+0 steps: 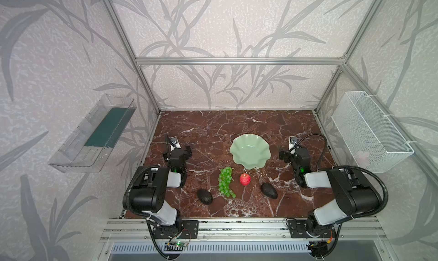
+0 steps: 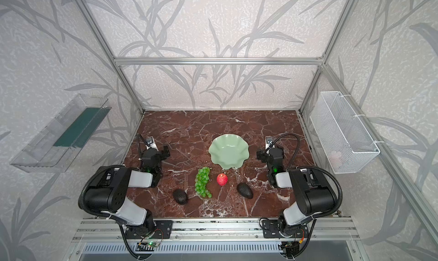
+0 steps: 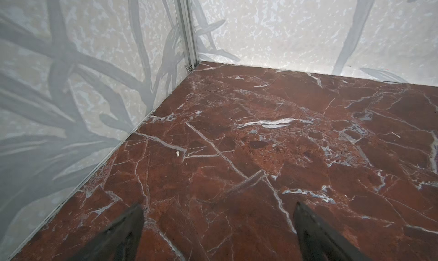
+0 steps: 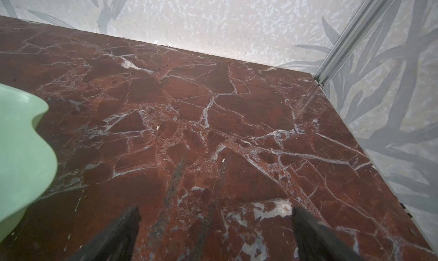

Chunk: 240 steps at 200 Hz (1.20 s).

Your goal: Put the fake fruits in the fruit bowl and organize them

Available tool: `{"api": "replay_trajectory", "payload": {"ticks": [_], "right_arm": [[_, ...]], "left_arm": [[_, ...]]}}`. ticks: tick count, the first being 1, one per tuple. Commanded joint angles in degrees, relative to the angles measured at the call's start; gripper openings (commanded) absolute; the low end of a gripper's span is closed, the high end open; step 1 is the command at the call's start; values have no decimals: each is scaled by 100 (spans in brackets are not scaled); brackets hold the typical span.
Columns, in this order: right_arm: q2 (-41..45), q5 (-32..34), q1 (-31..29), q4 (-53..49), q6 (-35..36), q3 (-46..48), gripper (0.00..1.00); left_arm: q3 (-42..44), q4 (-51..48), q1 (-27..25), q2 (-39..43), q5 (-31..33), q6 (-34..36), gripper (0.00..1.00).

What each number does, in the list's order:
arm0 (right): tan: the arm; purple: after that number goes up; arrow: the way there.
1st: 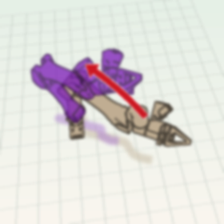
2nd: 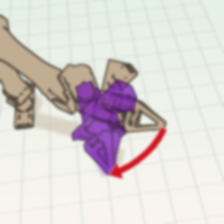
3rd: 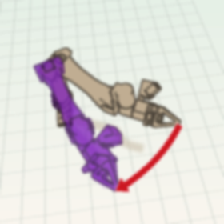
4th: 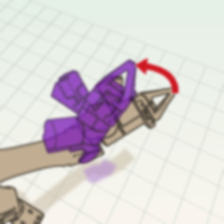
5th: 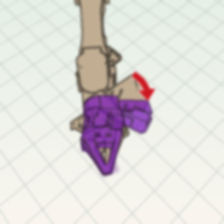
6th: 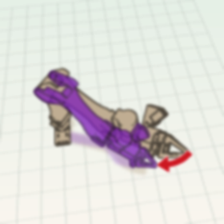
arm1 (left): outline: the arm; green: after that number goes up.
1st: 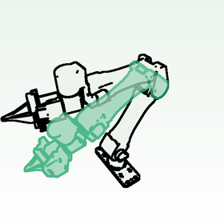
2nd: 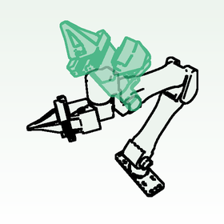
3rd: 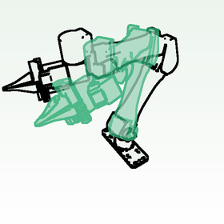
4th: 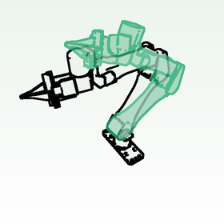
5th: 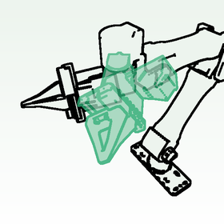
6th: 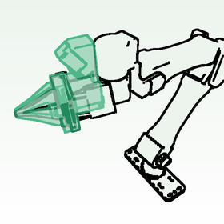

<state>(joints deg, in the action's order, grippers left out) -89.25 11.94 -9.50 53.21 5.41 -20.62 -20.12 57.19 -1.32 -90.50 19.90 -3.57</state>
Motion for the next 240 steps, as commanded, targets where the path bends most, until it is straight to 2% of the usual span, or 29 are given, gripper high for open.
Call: {"api": "replay_trajectory", "payload": {"ticks": [1, 196, 209, 217, 223, 229, 240], "right_arm": [[59, 54, -23, -19, -38, -54, 99], [55, 98, -17, -53, -64, -84, 99], [119, 88, -22, 100, -30, -34, 99], [251, -9, -48, 210, 128, -12, 99], [515, 240, -217, -227, 263, -141, 99], [868, 573, -457, -994, 349, -436, 99], [1359, 807, -708, -3005, 38, -1205, 99]], "left_arm": [[-54, 0, 10, 17, 45, -1, 99], [-36, 46, 15, 29, 113, -25, 97], [58, 34, 10, 232, 293, -118, 96], [182, 69, 13, 405, 134, -86, 95], [302, 346, -18, 510, -139, 211, 95], [371, 259, -175, 777, -86, 370, 95], [361, -88, -551, 1358, 549, 653, 95]]}}
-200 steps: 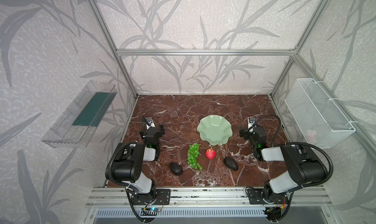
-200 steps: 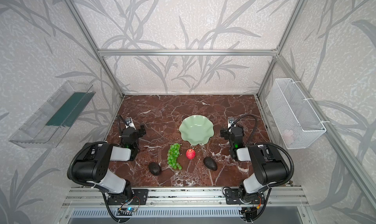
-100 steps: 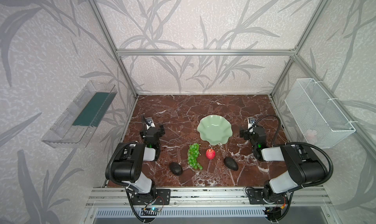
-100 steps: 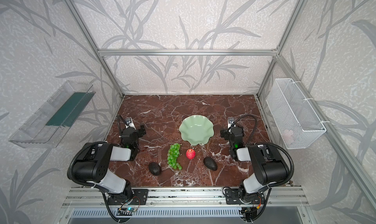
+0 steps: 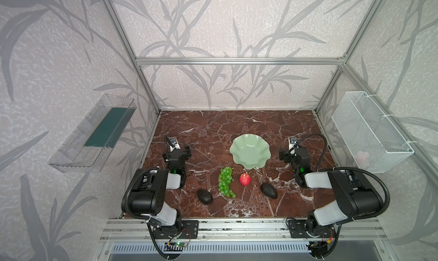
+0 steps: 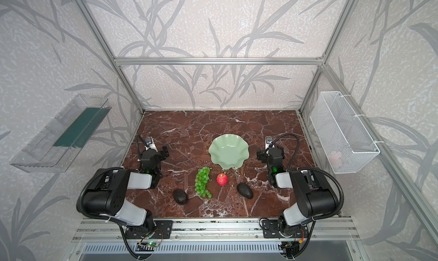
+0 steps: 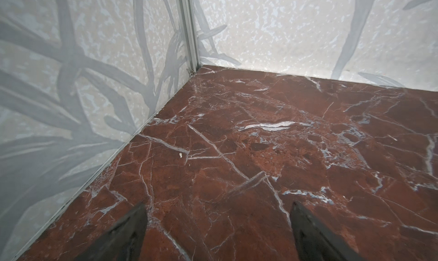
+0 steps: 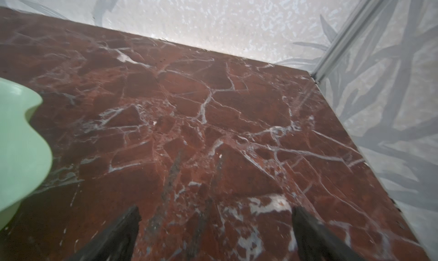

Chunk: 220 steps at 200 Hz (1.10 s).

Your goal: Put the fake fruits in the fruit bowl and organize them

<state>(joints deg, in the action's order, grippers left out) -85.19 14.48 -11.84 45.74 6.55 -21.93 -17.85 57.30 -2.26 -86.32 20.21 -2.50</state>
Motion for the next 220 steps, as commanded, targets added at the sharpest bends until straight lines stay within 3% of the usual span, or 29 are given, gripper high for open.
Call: {"api": "replay_trajectory", "payload": {"ticks": [1, 13, 30, 44, 58, 69, 81, 107, 137, 161, 220], "right_arm": [[983, 542, -485, -2409, -132, -1168, 99], [1210, 404, -505, -3701, -954, -1794, 99], [1407, 343, -479, -4924, -2356, -2316, 99], [1628, -688, -408, -5142, -2217, -2318, 99], [1979, -1464, -414, -5146, -2099, -2113, 99], [2215, -1907, -450, -5410, -2091, -2018, 99], [2492, -2099, -602, -6002, -2094, -2016, 99], [2969, -1532, -1510, -7325, -2016, -2011, 99], [3235, -922, -2709, -8184, -2578, -1799, 99], [3161, -665, -3330, -8599, -3090, -1644, 99], [2515, -616, -3965, -8001, -3879, -1173, 100]], "left_arm": [[124, -146, -485, 998, 603, 560, 95], [-69, -949, -645, 1758, 1199, 96, 96], [-545, -2676, -613, 2760, 1030, -1244, 99], [-787, -3318, -610, 3305, 427, -1881, 99], [-643, -3220, -626, 3726, -528, -2015, 99], [-382, -2647, -627, 3833, -482, -2235, 98], [-572, -3292, -558, 3990, -348, -2490, 98], [-1389, -4927, -541, 4046, -468, -2508, 95], [-1546, -5178, -526, 4054, -527, -2745, 95], [-1587, -5219, -512, 4036, -655, -2764, 95], [-1539, -5257, -495, 4140, -686, -2834, 96]]}}
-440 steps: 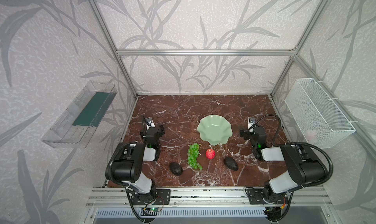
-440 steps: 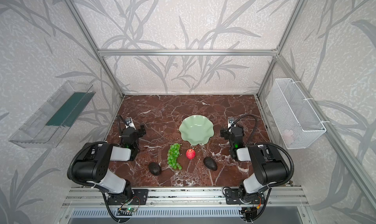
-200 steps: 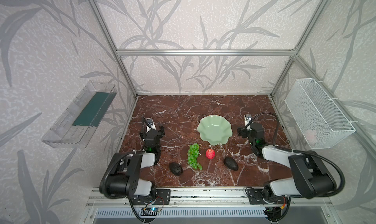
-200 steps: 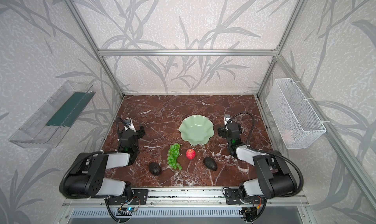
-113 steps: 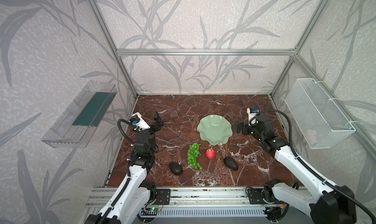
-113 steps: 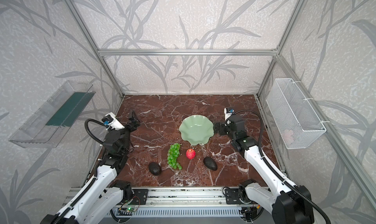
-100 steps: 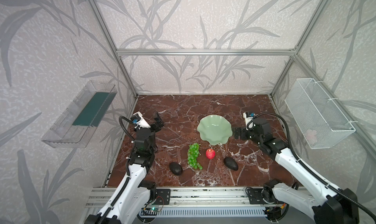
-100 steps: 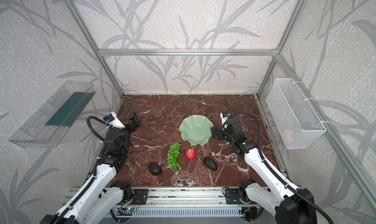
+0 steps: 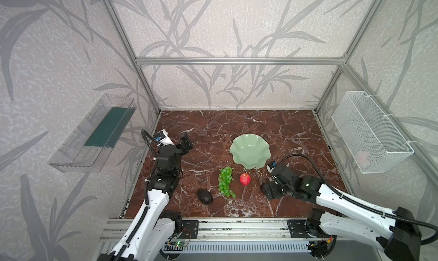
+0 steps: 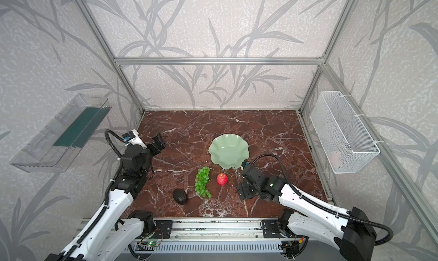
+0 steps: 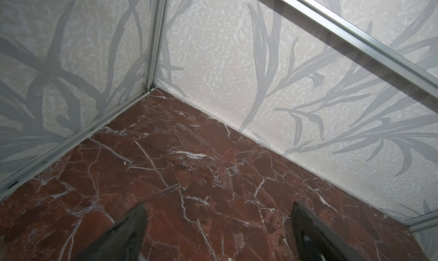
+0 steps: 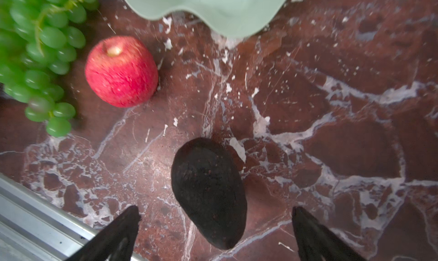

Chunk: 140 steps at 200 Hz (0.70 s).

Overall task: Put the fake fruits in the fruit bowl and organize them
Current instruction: 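Lower the right gripper onto the avocado nearest it and close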

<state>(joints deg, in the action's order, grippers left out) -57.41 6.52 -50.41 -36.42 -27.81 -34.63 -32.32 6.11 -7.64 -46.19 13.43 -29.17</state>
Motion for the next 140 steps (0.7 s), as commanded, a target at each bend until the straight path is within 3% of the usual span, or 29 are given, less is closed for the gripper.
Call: {"api": "replay_trajectory", "payload": {"ticks": [1, 48, 77, 99, 140], "right_arm": [[-280, 185, -108, 232, -453, 101, 100], [-1230, 379, -109, 580, -528, -45, 91], [-1440, 381, -108, 651, -523, -121, 69], [-1262, 457, -109, 411, -497, -192, 56], [-280, 1027, -109, -555, -287, -807, 52]], "left_arm": [[-96, -137, 43, 136, -8, -168, 96], [-32, -231, 58, 330, 133, -170, 96], [-12, -275, 58, 375, 154, -171, 96], [-3, -303, 54, 385, 230, -196, 96], [-20, -395, 68, 366, 307, -277, 96]]}}
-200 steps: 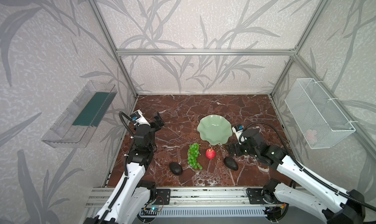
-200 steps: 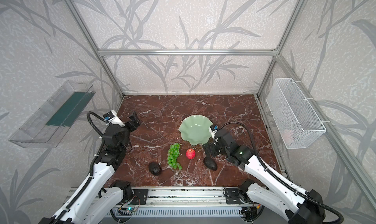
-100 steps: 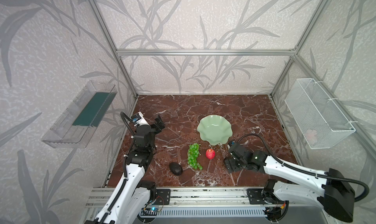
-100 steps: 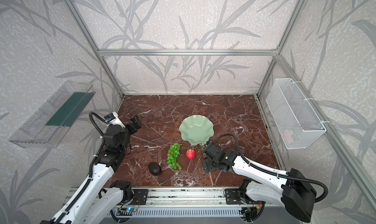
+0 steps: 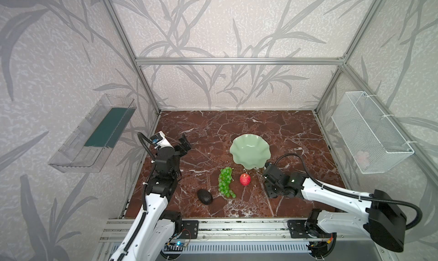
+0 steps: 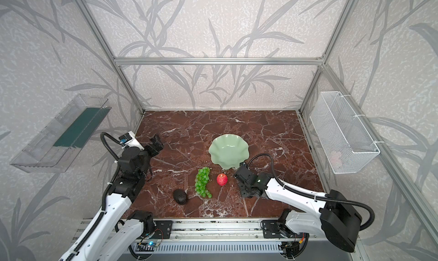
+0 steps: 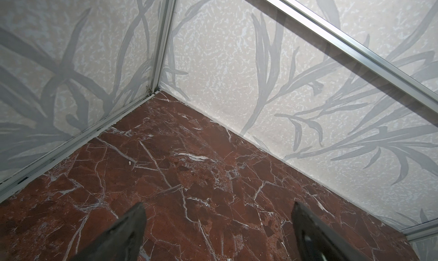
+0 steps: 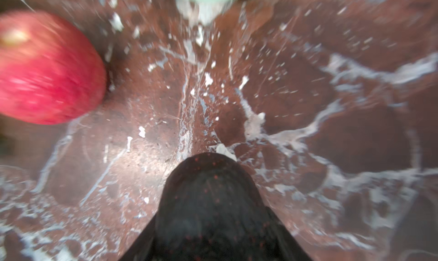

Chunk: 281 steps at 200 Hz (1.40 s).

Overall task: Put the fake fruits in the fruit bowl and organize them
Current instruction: 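Lower the right gripper onto the avocado nearest it and close, then drop the avocado into the green bowl while the left arm reaches out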

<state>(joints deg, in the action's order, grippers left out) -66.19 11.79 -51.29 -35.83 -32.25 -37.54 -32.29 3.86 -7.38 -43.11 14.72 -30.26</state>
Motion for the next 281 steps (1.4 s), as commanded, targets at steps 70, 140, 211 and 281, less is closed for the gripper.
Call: {"api": "replay_trajectory", "payload": {"ticks": [70, 140, 211, 281], "right_arm": [[-693, -319, 1034, 319, 1311, -2212, 53], [-3441, -241, 1294, 699, 2050, -4125, 53], [-4644, -362, 1426, 823, 1977, -4551, 53], [-4852, -440, 1523, 931, 1836, -4534, 74]], "left_arm": [[-50, -409, 66, 196, 171, -305, 96], [-269, -1432, 93, 550, 172, -445, 96], [-251, -1829, 102, 828, 62, -573, 96], [-667, -3197, 103, 788, 4, -1012, 94]]}}
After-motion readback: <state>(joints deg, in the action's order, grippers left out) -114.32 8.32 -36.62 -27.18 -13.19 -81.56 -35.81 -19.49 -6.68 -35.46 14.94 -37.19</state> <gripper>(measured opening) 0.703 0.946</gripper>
